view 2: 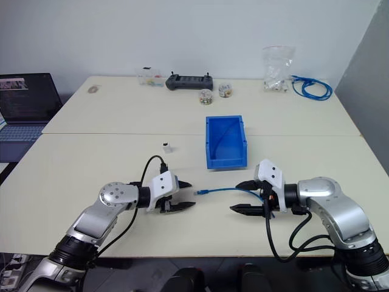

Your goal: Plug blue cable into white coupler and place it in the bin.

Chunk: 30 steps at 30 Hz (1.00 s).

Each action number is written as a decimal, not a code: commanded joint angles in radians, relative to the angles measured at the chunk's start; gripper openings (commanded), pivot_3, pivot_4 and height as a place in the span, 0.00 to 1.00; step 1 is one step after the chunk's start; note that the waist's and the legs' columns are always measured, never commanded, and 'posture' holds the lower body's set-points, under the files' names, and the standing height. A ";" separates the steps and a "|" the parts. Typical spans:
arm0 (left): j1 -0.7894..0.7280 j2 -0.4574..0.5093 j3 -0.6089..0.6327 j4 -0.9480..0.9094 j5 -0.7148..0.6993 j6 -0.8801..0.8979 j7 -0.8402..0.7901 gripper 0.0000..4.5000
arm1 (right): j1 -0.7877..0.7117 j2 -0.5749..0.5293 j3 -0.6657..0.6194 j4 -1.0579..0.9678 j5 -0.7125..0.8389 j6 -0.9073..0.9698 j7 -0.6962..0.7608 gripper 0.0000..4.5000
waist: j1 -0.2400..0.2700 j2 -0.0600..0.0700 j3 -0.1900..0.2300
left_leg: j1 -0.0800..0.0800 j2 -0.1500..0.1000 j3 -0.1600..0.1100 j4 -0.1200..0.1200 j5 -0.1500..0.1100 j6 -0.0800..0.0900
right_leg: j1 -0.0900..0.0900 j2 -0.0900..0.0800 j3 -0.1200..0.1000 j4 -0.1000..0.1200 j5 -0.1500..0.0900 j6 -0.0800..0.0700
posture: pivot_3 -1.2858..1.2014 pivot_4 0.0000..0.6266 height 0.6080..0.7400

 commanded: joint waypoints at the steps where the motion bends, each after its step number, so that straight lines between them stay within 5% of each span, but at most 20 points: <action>1: 0.000 -0.003 -0.080 0.043 0.075 0.046 -0.016 0.47 | 0.010 -0.018 -0.043 -0.059 0.042 0.011 -0.024 0.74 | 0.000 0.001 -0.001 | 0.000 0.000 0.000 0.000 0.000 0.000 | 0.000 0.000 0.000 0.000 0.000 0.000 | 0.52 0.24 1.00; 10: -0.065 -0.044 -0.120 0.127 0.128 0.080 0.010 0.06 | 0.062 -0.034 -0.065 -0.126 0.102 0.031 -0.063 0.74 | 0.000 0.003 -0.004 | 0.004 -0.002 -0.003 0.000 0.000 0.000 | 0.007 0.000 -0.001 -0.002 -0.003 0.006 | 0.52 0.24 1.00; 19: -0.041 -0.052 -0.046 -0.021 -0.015 0.214 -0.056 0.05 | 0.096 -0.027 -0.071 -0.169 0.160 0.050 -0.104 0.74 | -0.003 0.003 -0.003 | 0.011 -0.002 -0.008 -0.001 -0.001 0.002 | 0.017 0.000 -0.002 -0.006 -0.005 0.007 | 0.52 0.24 1.00; 30: -0.144 -0.110 0.141 -0.253 -0.466 0.633 -0.124 0.05 | 0.162 0.004 -0.097 -0.218 0.264 0.059 -0.161 0.74 | -0.006 -0.001 0.000 | 0.005 -0.002 -0.012 0.000 -0.001 0.002 | 0.012 0.000 -0.005 -0.006 -0.005 0.007 | 0.52 0.24 1.00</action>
